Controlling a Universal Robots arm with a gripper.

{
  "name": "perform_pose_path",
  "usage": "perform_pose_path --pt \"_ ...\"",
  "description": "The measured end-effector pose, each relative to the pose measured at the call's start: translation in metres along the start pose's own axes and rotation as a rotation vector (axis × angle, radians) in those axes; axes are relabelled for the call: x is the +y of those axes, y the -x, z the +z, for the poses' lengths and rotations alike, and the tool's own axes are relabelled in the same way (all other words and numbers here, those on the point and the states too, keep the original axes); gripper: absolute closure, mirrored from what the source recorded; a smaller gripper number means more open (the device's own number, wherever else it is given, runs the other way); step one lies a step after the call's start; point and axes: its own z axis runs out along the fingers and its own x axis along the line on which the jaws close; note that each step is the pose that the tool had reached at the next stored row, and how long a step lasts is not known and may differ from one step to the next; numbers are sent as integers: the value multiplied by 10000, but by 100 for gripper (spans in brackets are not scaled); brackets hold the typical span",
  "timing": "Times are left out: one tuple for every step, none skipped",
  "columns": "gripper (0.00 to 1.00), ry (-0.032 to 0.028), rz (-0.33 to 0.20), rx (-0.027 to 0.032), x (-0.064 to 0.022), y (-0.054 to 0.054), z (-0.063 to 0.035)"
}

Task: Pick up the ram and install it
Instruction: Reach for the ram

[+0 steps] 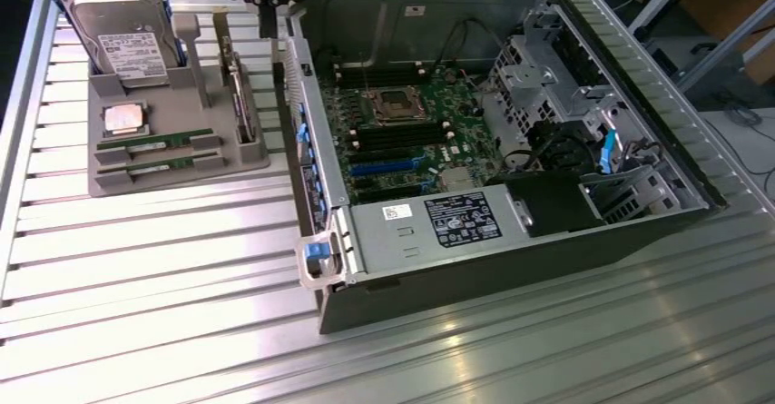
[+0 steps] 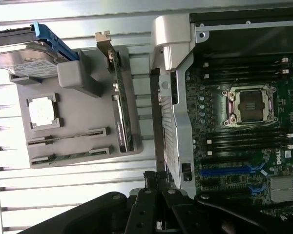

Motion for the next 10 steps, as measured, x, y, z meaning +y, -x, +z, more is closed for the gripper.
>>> perform_pose_path --pt "90 0 0 0 -1 -11 0" --pt "90 0 0 0 -2 -20 -1" --pt "90 0 1 0 -2 -28 -1" --pt "90 0 0 0 -3 -37 -1" --pt "90 -1 0 0 -3 -44 -2" --pt "90 0 0 0 -4 -53 -2" --pt "90 0 0 0 -5 -60 -2" --pt "90 0 0 0 -5 -67 -2" --pt "90 0 0 0 -6 -76 -2" --pt "90 0 0 0 -7 -86 -2"
